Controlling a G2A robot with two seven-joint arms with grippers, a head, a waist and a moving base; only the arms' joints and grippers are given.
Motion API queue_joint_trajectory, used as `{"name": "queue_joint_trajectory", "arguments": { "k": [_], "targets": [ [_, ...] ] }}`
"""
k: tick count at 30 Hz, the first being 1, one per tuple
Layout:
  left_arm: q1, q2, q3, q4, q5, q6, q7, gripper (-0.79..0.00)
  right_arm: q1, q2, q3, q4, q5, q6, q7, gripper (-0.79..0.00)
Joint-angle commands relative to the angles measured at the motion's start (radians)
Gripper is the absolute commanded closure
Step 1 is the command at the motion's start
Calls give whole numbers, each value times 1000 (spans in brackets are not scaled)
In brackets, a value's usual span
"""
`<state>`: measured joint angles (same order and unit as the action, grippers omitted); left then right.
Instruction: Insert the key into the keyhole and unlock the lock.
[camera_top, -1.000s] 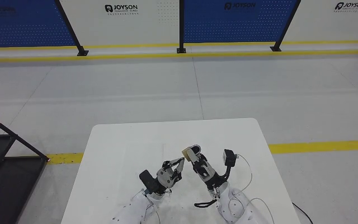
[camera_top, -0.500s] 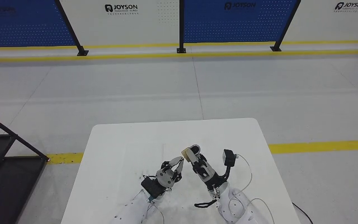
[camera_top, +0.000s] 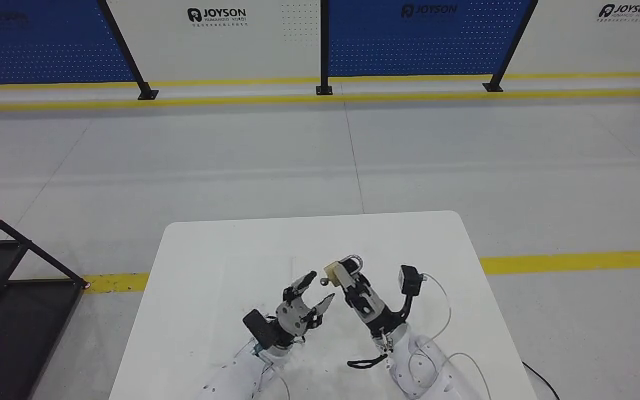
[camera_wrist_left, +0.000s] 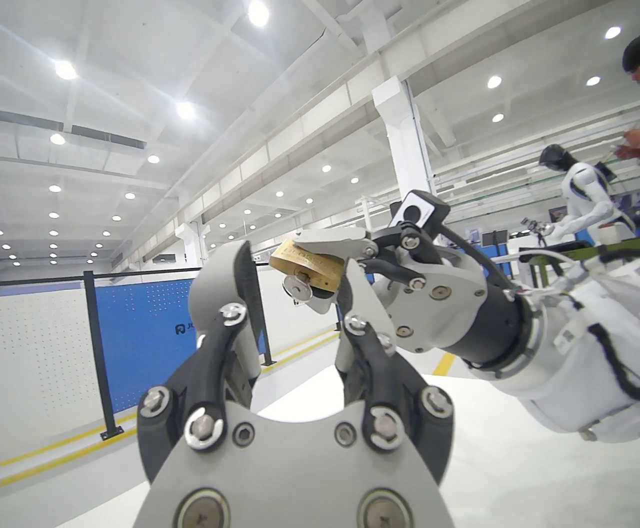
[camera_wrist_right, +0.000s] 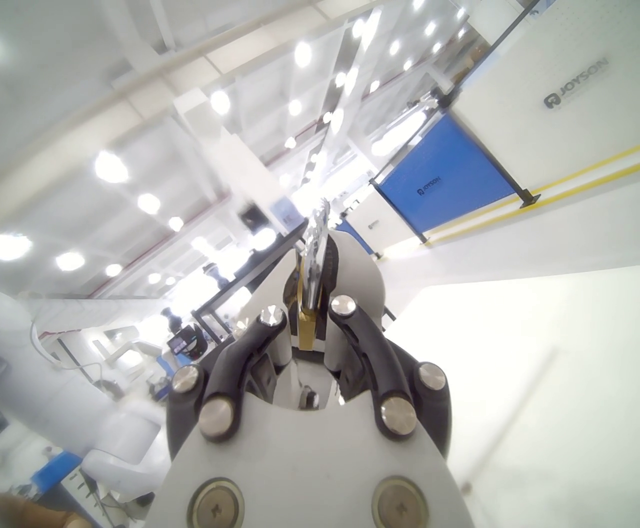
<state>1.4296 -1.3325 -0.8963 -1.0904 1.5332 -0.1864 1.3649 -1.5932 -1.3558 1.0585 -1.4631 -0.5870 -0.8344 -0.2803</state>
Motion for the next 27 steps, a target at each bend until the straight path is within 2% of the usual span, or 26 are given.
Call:
{"name": "queue_joint_trajectory", "arguments": {
  "k": [1, 3, 7, 11, 14, 17, 22, 24, 27],
  "targets": [
    [8, 6, -6, -8, -10, -62, -6, -785, 4, 0, 2, 2, 0, 4, -3, 0],
    [19, 14, -19, -16, -17, -112, -22, -785, 7, -1, 3, 4, -6, 12, -10, 0],
    [58, 40, -60, -44, -74, -315, -90, -785, 22, -4, 1, 17, -18, 38, -14, 0],
    [129, 84, -176, -95, -131, -454, -188, -785, 73, -11, -30, 53, -6, 123, 83, 0],
    [201, 122, -296, -167, -173, -529, -260, -785, 125, -22, -71, 75, -21, 244, 161, 0],
    [281, 153, -425, -237, -179, -515, -298, -785, 172, -34, -124, 114, -40, 345, 252, 0],
    [388, 179, -591, -317, -178, -389, -315, -785, 274, -65, -233, 206, -41, 511, 483, 0],
    [415, 183, -631, -328, -180, -338, -308, -785, 302, -78, -282, 246, -44, 538, 558, 0],
    [434, 186, -659, -326, -207, -345, -316, -785, 335, -94, -339, 288, -49, 550, 649, 0]
  ]
}}
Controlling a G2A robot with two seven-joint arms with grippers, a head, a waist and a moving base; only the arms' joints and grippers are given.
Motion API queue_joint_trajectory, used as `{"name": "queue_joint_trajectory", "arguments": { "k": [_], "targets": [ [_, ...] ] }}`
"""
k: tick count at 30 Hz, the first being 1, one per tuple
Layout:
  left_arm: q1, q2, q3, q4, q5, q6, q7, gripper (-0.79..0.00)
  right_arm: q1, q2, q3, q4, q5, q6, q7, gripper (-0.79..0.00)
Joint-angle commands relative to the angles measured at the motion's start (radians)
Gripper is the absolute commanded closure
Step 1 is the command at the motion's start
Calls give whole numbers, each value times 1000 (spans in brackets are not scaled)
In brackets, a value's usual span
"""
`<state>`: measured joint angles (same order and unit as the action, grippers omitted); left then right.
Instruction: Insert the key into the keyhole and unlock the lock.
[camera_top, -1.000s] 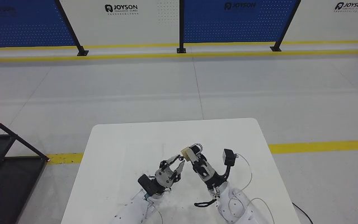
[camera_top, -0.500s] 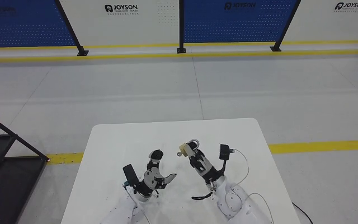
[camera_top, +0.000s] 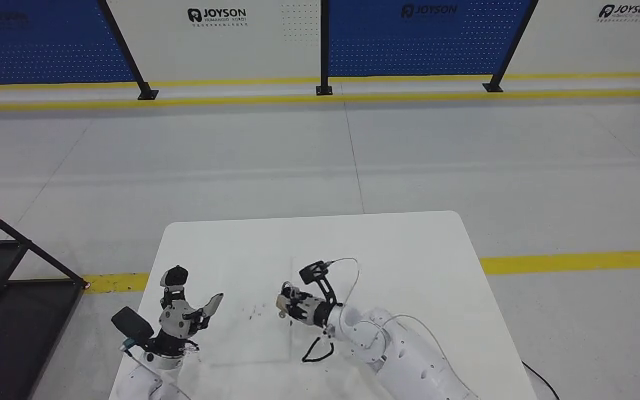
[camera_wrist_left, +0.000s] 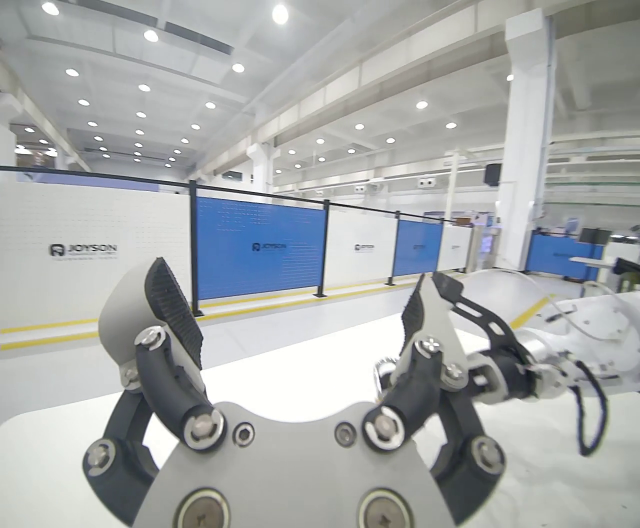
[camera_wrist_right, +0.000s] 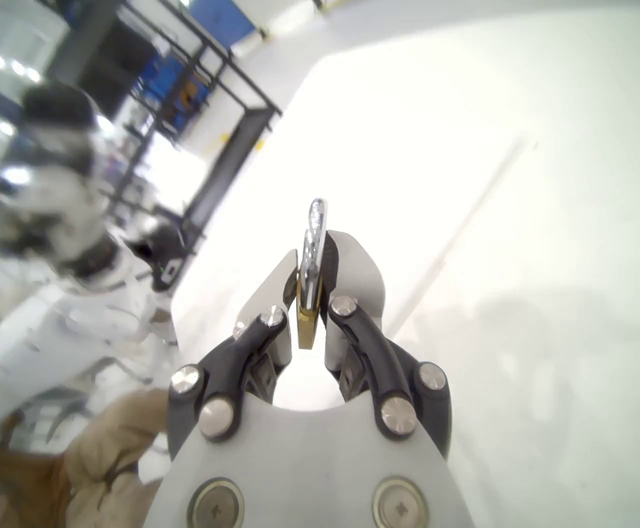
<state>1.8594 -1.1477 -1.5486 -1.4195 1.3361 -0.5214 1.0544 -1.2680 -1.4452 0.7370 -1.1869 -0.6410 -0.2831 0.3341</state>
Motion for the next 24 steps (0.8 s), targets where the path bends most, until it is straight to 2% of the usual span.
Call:
{"name": "queue_joint_trajectory", "arguments": {
  "k": [1, 7, 8, 9, 10, 11, 18, 24],
  "targets": [
    [5, 1, -13, 8, -21, -12, -10, -785, 17, -10, -32, 22, 10, 0, 56, 0],
    [4, 1, -15, 10, -26, -11, -11, -785, 53, -37, -90, 61, 16, 37, 83, 0],
    [4, 1, -15, 10, -26, -11, -11, -785, 57, -41, -99, 65, 1, 52, 70, -317],
    [4, 1, -15, 10, -26, -11, -11, -785, 58, -44, -107, 68, -8, 61, 63, -594],
    [4, 1, -15, 10, -26, -11, -11, -785, 62, -47, -112, 69, -25, 74, 51, -723],
    [4, 1, -15, 10, -26, -11, -11, -785, 61, -48, -119, 67, -42, 85, 38, -785],
    [4, 1, -15, 10, -26, -11, -11, -785, 20, -30, -122, -16, -224, 170, -45, -785],
    [4, 1, -15, 10, -26, -11, -11, -785, -100, 35, -70, -220, -492, 195, -111, -785]
  ]
}}
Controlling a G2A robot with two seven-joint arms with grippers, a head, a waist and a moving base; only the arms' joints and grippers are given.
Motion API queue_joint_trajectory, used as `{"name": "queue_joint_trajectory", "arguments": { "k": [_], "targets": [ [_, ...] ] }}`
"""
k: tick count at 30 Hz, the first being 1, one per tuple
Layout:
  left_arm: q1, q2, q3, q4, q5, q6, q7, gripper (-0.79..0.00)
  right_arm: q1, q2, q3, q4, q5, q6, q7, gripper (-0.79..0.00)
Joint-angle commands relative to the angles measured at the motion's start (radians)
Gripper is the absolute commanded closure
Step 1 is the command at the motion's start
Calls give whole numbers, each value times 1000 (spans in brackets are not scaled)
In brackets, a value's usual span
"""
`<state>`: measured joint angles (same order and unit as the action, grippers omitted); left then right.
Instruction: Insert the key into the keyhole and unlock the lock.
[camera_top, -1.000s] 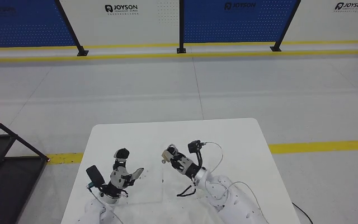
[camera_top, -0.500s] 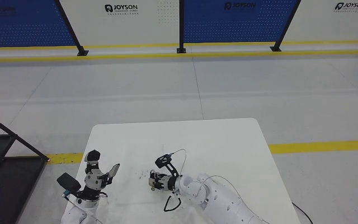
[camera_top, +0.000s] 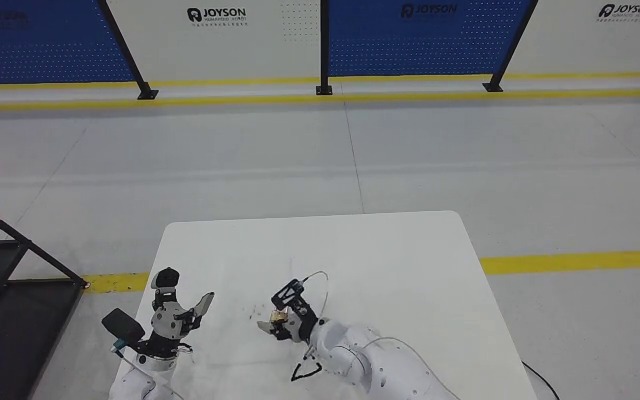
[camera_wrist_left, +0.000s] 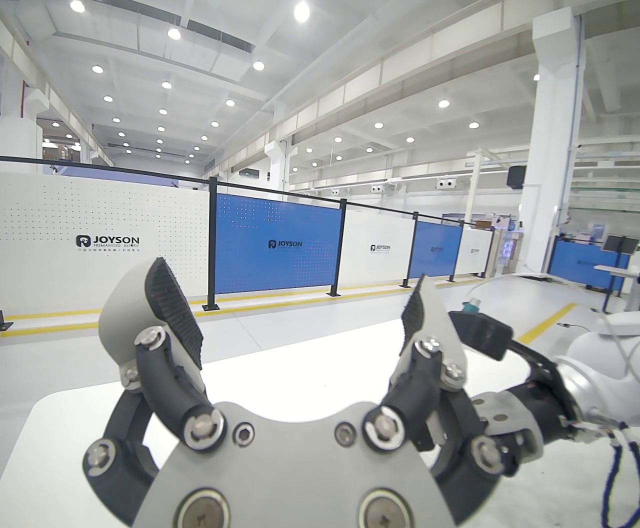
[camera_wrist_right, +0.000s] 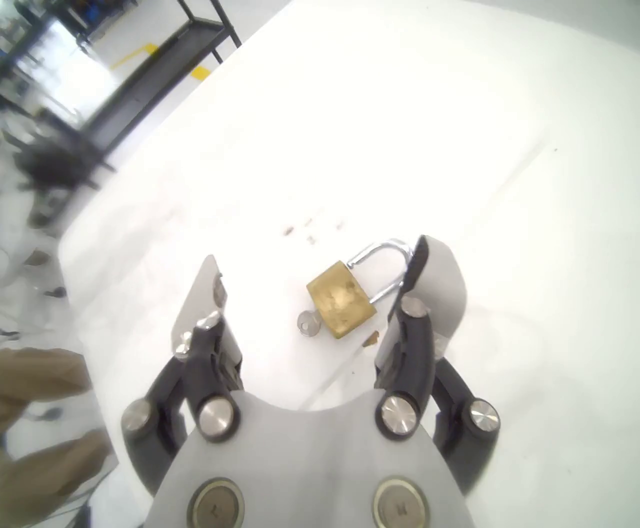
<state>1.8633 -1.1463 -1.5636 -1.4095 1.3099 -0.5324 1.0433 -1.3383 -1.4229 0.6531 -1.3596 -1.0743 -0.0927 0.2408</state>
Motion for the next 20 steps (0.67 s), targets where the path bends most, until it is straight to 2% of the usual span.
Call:
{"name": "queue_joint_trajectory", "arguments": {
  "k": [1, 6, 9, 11, 20],
  "targets": [
    [0, 0, 0, 0, 0, 0, 0, -785, -57, 26, 27, -88, -105, 1, -30, -785],
    [0, 0, 0, 0, 0, 0, 0, -785, -212, 95, 130, -281, -349, 8, -140, -785],
    [0, 0, 0, 0, 0, 0, 0, -785, -304, 127, 205, -382, -403, -11, -189, -785],
    [0, 0, 0, 0, 0, 0, 0, -785, -355, 144, 250, -434, -445, -19, -266, -785],
    [0, 0, 0, 0, 0, 0, 0, -785, -355, 144, 250, -434, -445, -19, -266, -784]
  ]
}}
